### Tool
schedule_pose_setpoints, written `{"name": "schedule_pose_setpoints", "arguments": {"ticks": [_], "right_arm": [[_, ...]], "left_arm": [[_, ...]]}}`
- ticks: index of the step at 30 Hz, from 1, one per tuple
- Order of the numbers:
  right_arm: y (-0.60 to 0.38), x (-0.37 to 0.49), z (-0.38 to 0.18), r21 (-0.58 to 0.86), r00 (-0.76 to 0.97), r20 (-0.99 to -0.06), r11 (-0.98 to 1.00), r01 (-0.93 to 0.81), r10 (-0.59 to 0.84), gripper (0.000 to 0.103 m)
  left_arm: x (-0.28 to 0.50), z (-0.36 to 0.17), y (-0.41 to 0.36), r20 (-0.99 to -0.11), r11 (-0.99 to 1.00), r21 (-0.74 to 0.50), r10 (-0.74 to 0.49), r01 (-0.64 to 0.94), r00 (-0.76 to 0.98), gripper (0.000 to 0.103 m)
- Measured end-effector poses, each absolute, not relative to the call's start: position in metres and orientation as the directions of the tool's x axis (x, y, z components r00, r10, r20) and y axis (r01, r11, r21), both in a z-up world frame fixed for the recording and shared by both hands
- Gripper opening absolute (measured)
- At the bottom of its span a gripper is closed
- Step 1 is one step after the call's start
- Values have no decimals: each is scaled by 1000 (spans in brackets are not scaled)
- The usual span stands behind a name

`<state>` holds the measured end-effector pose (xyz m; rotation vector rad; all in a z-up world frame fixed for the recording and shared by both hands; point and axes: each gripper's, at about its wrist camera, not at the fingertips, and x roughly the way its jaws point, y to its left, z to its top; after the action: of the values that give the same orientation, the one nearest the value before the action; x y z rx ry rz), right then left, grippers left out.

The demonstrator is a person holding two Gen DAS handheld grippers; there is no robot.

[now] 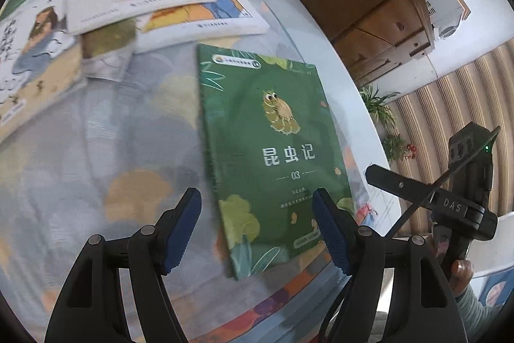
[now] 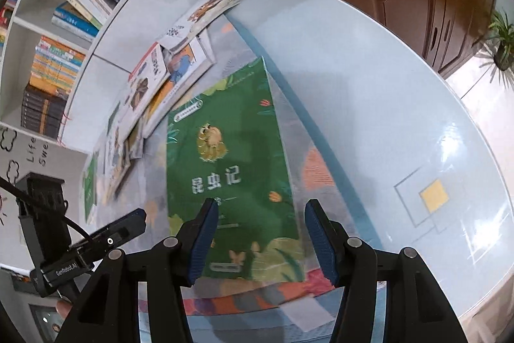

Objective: Organize books

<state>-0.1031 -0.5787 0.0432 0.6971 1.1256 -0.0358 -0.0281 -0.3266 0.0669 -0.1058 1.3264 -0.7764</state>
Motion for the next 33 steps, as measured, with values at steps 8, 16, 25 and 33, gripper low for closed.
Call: {"name": "schedule_pose_setpoints", "arguments": {"ticks": [8, 16, 25, 33], "right_arm": [[-579, -104, 22, 412, 402, -873, 859, 305, 276, 36], [-574, -104, 18, 388, 405, -875, 884, 261, 265, 34], [-565, -106, 14, 408, 396, -869, 884, 230, 298, 34], [-565, -108, 12, 421, 396, -865, 875, 238, 309, 34]], "left_arm": [[-41, 50, -331, -817, 755, -520, -576, 400, 27, 41], [-53, 52, -330, -842, 802, -467, -532, 374, 90, 32], [-50, 37, -317, -852, 823, -478, -520, 307, 68, 32], [-45, 36, -297, -715, 702, -682, -699, 205, 15, 32]]}}
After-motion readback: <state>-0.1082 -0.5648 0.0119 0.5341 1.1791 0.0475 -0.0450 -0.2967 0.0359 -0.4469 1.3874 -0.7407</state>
